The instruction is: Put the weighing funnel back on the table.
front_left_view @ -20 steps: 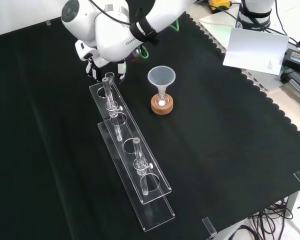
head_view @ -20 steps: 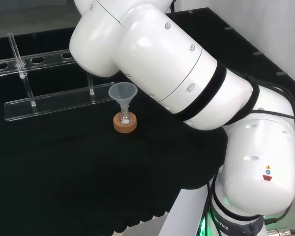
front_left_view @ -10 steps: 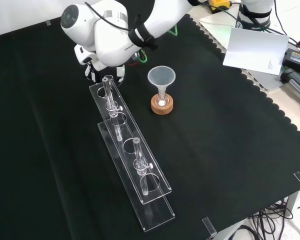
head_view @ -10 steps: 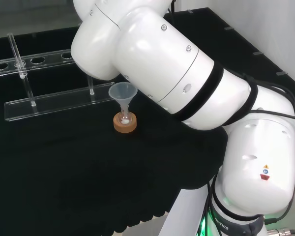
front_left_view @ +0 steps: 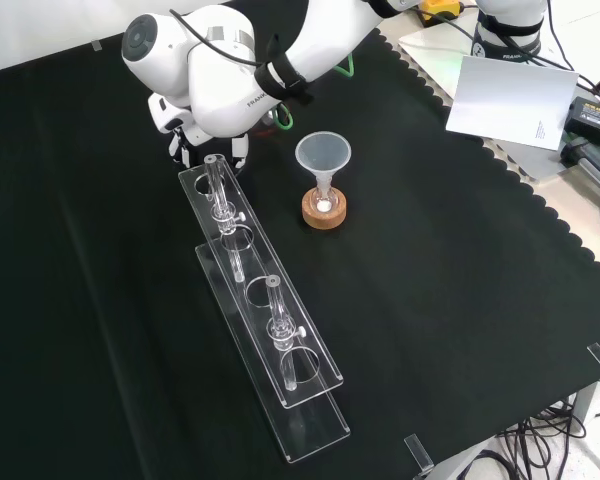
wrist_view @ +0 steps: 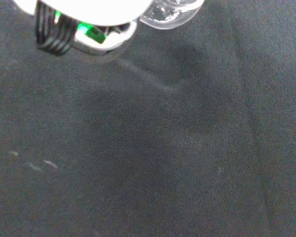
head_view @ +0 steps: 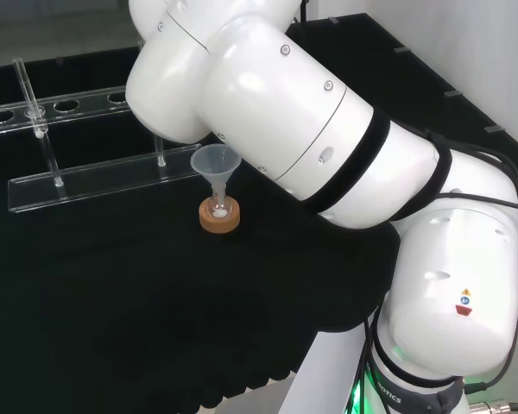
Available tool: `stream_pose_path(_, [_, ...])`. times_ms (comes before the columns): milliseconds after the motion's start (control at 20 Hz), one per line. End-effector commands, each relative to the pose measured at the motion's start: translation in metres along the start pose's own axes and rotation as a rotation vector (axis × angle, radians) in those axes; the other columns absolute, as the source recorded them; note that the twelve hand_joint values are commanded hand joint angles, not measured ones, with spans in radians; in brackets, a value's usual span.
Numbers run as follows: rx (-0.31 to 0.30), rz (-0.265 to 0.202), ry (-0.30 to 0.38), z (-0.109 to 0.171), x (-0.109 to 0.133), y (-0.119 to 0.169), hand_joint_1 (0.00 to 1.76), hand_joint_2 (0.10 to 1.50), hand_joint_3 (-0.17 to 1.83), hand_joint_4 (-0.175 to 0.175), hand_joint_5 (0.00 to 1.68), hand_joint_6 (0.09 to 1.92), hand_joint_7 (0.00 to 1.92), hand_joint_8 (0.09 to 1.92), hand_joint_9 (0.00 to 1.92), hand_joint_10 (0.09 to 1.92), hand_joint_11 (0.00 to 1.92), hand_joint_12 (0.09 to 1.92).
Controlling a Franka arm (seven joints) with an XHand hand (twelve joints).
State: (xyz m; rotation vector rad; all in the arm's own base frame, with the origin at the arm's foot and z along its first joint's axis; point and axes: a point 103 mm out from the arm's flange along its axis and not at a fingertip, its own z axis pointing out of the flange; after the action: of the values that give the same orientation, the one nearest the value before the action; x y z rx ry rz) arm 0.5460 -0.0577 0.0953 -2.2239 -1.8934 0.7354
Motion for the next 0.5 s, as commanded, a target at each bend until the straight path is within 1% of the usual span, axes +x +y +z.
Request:
stream_pose_path(50, [-0.003,-0.002,-0.005,0.0037,0.002,0.0049,1.12,0.68,0.61,0.175,1.26,0.67,0.62,0.68,1.1,0.16,0.94,0.94])
stream_pose_path(250, [-0.002,0.002,-0.015,0.0038,0.0041,0.0061,1.12,0.68,0.61,0.175,1.26,0.67,0.62,0.68,1.1,0.16,0.94,0.94])
stream_pose_path(500, [0.015,0.01,-0.012,0.0055,0.0029,0.0103,1.12,0.68,0.61,0.175,1.26,0.67,0.62,0.69,1.1,0.16,0.94,0.94])
